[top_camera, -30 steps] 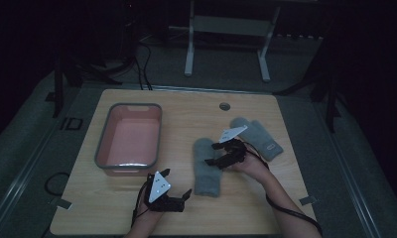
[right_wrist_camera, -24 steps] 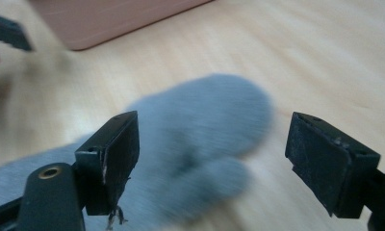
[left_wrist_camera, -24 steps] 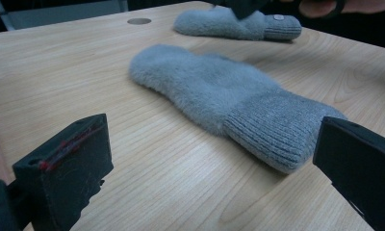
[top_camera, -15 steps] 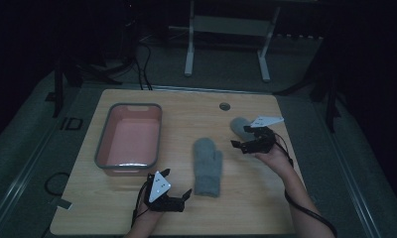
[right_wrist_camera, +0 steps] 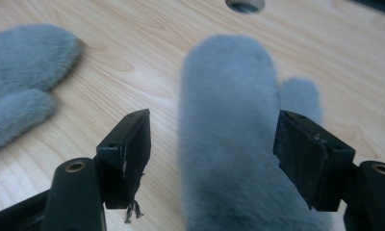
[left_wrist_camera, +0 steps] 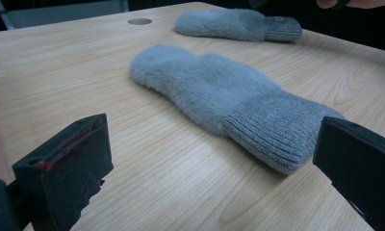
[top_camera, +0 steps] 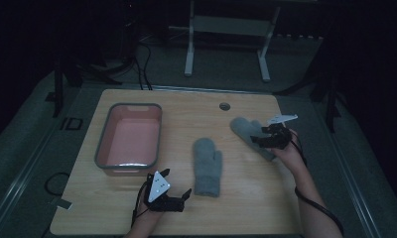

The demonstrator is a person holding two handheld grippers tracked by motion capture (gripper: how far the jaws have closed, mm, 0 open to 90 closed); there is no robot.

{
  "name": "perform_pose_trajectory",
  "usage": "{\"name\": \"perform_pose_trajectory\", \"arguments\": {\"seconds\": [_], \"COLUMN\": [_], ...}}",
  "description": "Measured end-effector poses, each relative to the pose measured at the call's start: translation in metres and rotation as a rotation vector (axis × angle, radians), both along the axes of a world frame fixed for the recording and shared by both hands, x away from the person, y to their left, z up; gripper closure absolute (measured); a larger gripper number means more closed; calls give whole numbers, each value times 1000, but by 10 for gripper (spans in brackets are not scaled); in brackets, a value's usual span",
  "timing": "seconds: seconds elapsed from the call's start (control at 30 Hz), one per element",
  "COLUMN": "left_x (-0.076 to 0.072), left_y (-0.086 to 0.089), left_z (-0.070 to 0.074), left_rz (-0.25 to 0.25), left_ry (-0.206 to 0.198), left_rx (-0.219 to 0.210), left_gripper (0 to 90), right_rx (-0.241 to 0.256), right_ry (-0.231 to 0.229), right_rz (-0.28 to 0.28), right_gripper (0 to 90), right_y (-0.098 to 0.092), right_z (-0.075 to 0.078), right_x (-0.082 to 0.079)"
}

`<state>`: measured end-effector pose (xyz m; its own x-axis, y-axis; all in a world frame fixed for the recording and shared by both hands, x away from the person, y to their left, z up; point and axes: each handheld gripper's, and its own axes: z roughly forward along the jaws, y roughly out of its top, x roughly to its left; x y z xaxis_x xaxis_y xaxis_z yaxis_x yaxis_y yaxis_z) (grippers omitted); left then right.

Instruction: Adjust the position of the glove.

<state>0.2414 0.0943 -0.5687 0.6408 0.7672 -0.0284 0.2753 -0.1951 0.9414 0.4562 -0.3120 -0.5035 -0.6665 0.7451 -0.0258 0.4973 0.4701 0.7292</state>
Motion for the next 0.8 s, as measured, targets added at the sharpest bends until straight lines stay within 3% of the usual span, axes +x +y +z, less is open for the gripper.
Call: {"name": "perform_pose_trajectory", "arguments": {"seconds": [0.27,0.5,0.6,0.7,0.8], "left_x": [0,0,0,0,0], "left_y": [0,0,0,0,0], "left_z": [0,0,0,0,0], "left_rz": [5,2,1,0,1], "left_ry": [-1,-2,0,-1,1], "left_rx": [-2,-2,-2,1,2], "left_gripper": [3,3,3,3,3], "right_rx": [-11,-70,-38,-43,-27], "right_ry": [13,28,26,14,57], "right_rz": [-18,-17,-24,-21,-52], "right_gripper": [355,428,490,567,659], "right_y": [-6,-5,-8,-7,-5], "right_z": [-13,-40,-42,-44,-41], "right_x": [15,19,18,16,14]}}
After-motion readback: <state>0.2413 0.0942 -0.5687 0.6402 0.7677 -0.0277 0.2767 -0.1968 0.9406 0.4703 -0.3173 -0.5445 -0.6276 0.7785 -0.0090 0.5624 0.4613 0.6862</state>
